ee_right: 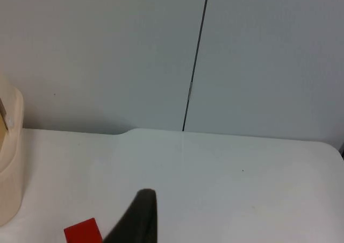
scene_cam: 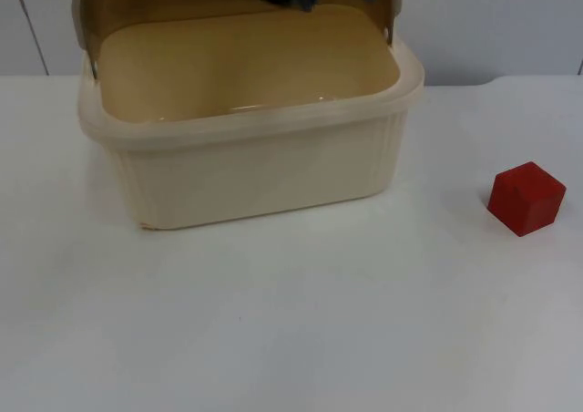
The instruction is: Open the box lid with the left hand, place the block into the box with the right hand, then close the box lid with the left hand.
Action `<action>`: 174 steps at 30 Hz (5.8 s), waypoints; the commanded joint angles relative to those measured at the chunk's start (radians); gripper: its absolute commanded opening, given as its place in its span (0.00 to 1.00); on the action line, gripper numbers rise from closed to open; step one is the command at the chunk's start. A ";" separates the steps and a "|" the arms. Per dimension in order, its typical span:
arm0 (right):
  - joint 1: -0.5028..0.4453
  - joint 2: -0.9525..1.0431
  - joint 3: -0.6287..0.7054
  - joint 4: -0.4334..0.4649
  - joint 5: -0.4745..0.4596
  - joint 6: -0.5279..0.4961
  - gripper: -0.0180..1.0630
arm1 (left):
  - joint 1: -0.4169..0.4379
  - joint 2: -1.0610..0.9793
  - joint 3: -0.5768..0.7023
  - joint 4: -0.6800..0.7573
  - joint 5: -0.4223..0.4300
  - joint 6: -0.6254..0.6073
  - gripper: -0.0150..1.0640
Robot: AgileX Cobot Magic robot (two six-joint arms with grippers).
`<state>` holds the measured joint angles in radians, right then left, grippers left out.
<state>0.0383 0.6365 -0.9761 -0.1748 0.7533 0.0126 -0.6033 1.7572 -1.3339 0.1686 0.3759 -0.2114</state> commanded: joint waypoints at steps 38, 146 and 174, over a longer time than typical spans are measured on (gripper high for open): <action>-0.005 -0.001 -0.006 0.001 -0.057 0.025 0.99 | 0.639 -0.698 0.033 -0.045 0.294 0.020 0.01; 0.161 1.410 -0.168 0.834 -0.477 -0.940 0.99 | 0.639 -0.658 0.033 0.008 0.345 0.050 0.99; 0.154 1.416 -0.168 0.828 -0.504 -0.869 0.02 | 0.639 -0.658 0.033 0.008 0.349 0.050 0.99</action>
<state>0.1976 2.0520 -1.1411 0.6544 0.2345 -0.8611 0.0333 1.0976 -1.3035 0.1735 0.7255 -0.1619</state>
